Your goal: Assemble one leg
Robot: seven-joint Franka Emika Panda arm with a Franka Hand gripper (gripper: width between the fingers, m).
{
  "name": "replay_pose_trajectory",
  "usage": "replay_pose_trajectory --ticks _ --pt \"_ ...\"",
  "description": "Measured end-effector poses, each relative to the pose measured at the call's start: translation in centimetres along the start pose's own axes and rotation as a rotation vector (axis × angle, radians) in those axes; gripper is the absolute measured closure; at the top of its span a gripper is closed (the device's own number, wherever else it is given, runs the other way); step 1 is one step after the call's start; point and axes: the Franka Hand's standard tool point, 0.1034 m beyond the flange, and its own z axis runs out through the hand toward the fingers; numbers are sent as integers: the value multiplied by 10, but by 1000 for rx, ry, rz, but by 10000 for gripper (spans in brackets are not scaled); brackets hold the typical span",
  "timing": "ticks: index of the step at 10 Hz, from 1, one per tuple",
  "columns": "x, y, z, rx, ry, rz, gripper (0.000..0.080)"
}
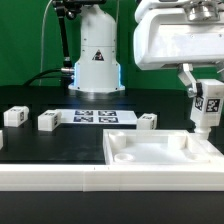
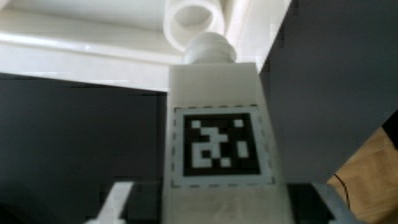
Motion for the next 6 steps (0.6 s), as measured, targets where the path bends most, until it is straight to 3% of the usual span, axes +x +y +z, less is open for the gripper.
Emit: replay_pose_trajectory --ticks 2,6 --pt "-10 1 18 1 -11 -6 508" --pt "-17 3 24 -2 -13 -3 508"
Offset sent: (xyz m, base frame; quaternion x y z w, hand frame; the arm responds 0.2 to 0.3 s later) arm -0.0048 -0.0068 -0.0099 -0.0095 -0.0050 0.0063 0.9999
